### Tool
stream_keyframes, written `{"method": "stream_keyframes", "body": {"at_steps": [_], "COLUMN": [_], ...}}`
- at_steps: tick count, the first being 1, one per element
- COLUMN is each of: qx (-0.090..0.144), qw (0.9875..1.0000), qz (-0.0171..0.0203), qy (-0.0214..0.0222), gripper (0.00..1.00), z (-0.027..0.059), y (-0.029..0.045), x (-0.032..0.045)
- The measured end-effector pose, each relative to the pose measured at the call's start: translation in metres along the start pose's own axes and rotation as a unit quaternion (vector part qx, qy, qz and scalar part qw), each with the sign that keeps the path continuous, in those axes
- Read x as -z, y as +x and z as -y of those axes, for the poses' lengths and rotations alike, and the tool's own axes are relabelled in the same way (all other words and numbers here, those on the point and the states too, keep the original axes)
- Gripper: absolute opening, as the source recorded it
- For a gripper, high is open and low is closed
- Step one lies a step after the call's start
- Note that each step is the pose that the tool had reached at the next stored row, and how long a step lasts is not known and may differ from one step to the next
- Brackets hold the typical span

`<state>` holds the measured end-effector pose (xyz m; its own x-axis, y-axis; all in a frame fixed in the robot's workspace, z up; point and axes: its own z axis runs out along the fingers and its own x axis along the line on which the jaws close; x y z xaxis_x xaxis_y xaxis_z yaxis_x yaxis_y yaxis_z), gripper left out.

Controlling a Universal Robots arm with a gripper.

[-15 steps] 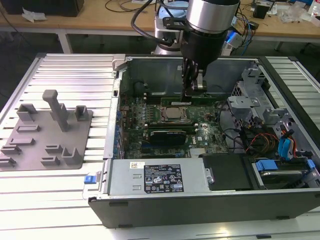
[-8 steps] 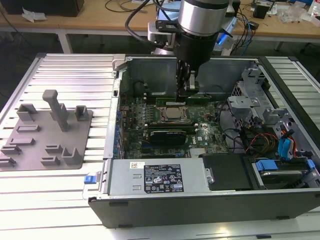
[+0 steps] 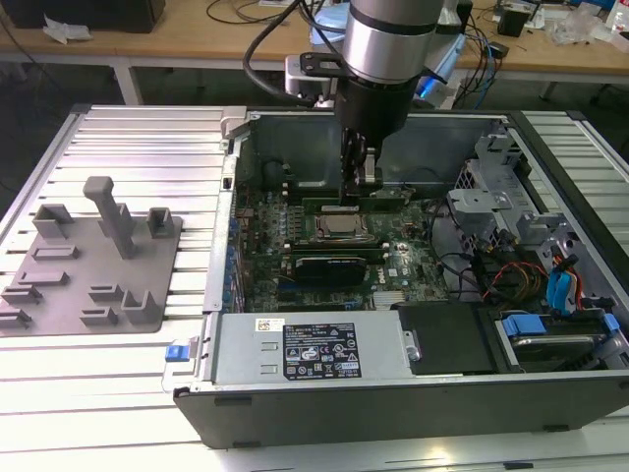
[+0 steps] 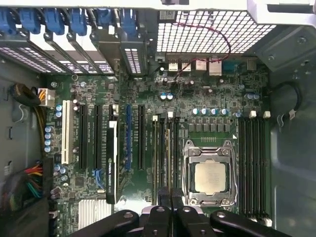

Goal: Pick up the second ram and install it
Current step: 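Pick up the second ram and move it above second insertion slot, then insert the second ram into the second slot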

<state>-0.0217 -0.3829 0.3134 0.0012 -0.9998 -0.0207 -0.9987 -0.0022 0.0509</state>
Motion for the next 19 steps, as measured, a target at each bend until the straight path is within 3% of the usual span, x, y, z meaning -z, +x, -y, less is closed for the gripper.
{"method": "stream_keyframes", "body": {"at_steps": [19], "qx": [0.000], "qw": [1.0000], "qz": [-0.0004], "qy": [0.0000], "gripper": [0.09], "z": [0.0001], "y": [-0.0029], "x": [-0.0083]}}
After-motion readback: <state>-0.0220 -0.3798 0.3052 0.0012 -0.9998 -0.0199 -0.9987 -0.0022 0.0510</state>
